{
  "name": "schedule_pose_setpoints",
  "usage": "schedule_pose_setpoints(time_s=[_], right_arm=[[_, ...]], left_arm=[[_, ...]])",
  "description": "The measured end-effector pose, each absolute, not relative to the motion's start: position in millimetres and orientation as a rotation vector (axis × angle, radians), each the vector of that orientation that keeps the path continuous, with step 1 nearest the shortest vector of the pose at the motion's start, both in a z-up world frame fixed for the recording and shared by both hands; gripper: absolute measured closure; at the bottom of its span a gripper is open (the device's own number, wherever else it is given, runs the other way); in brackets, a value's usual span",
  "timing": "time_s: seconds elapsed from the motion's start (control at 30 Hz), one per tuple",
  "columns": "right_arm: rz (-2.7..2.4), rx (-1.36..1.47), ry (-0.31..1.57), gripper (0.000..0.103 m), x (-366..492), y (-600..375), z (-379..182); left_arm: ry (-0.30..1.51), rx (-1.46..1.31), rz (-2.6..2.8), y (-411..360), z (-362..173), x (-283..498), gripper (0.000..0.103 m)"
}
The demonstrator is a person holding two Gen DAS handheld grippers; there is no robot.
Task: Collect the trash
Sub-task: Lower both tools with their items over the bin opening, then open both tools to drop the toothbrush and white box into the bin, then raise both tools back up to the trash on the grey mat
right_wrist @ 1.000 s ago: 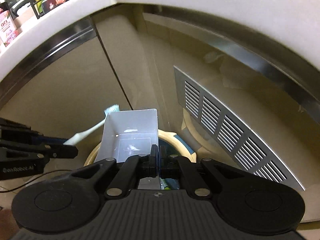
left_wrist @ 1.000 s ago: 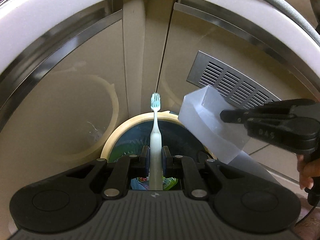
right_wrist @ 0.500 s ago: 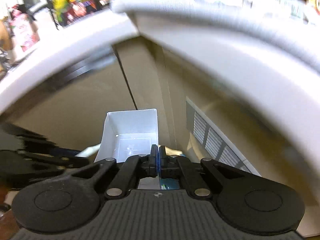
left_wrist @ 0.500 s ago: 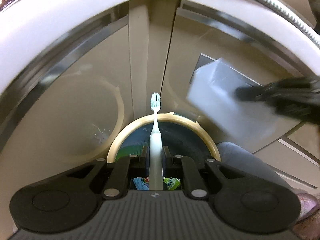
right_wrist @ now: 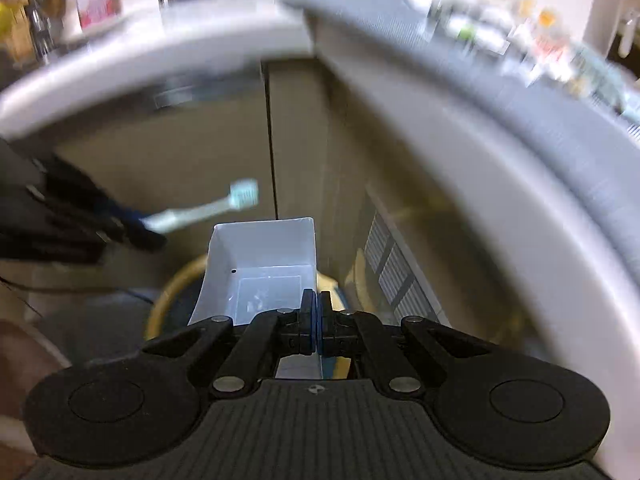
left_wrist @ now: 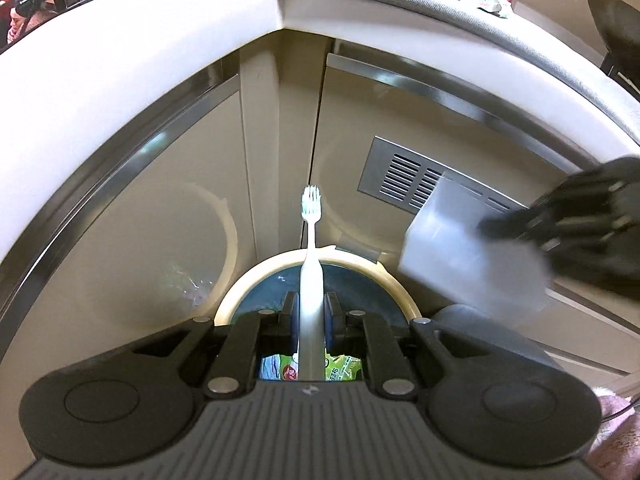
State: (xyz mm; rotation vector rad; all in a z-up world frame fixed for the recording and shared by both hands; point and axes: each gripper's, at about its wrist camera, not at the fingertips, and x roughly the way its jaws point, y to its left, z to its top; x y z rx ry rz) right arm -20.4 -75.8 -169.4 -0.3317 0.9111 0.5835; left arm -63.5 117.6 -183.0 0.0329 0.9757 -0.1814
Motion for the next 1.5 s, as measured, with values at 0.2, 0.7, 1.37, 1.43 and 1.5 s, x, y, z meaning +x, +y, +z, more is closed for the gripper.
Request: schedule_pose_setpoints(time_s=[0.2,0.7,1.37,1.43,1.5], right_arm=[[0.565,-0.312,1.011,0.102,-10,-65,-212],[0.521,-0.3,1.041,0.101,2,-42,-230],[0.528,-0.104,0.767,0.024,-52,-93,-103],[0.533,-0.096,0.717,0.013,-66,-97,-86],[0.524,-0.095,0.664,0.008,-80,-101,-73]], left_arm=[[1.016,0.052,-0.19,114,-199,-54,0.09],[1.182,0.084,-0.176,108,-257,-26,0.09],[0.926,0.046,-0.13,121,-139,-72,0.0],[0.899,0.025,-0.121,121,-121,-79,0.0],[0.887,0.008,-0.111,120,-111,-84,0.0]])
